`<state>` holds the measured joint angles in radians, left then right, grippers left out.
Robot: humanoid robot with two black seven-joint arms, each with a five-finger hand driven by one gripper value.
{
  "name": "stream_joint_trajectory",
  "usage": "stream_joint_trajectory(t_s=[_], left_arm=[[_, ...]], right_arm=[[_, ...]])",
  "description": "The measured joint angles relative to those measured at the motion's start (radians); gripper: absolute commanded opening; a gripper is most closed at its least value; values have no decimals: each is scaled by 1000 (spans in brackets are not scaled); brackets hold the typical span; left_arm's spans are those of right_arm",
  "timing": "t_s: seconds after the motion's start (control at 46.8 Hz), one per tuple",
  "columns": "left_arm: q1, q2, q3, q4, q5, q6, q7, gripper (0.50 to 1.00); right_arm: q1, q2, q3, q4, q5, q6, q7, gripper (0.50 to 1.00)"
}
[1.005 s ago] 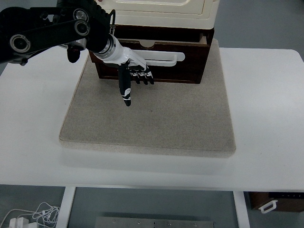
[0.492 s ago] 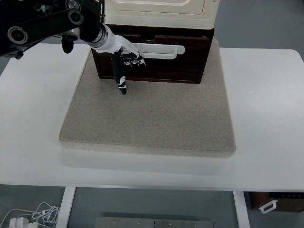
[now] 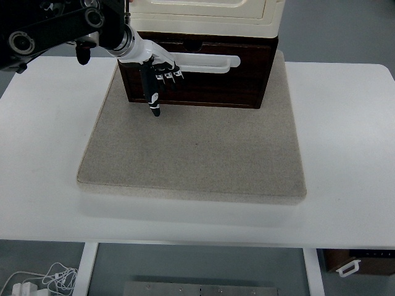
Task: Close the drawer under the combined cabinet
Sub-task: 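Push the drawer front with the left hand toward the cabinet, then lift the left hand up and away from the closed drawer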
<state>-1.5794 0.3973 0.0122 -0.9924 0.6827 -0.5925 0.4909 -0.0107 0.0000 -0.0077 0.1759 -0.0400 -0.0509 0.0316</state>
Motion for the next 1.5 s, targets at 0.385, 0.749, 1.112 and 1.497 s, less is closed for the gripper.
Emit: stream_joint_trajectory(t_s=[0.385, 0.749, 1.112, 1.497], left_arm=[[7, -1, -1, 5, -1, 1, -2, 992], [7, -2, 0, 17, 0, 5, -8, 990], [7, -2, -1, 40, 18, 5, -22, 992], [11, -1, -90, 0, 1, -19, -71, 994]], right_arm=[[0, 0, 0, 0, 0, -1, -1, 952], [0, 0, 0, 0, 0, -1, 0, 952], [0, 0, 0, 0, 0, -1, -1, 952], [0, 0, 0, 0, 0, -1, 0, 952]])
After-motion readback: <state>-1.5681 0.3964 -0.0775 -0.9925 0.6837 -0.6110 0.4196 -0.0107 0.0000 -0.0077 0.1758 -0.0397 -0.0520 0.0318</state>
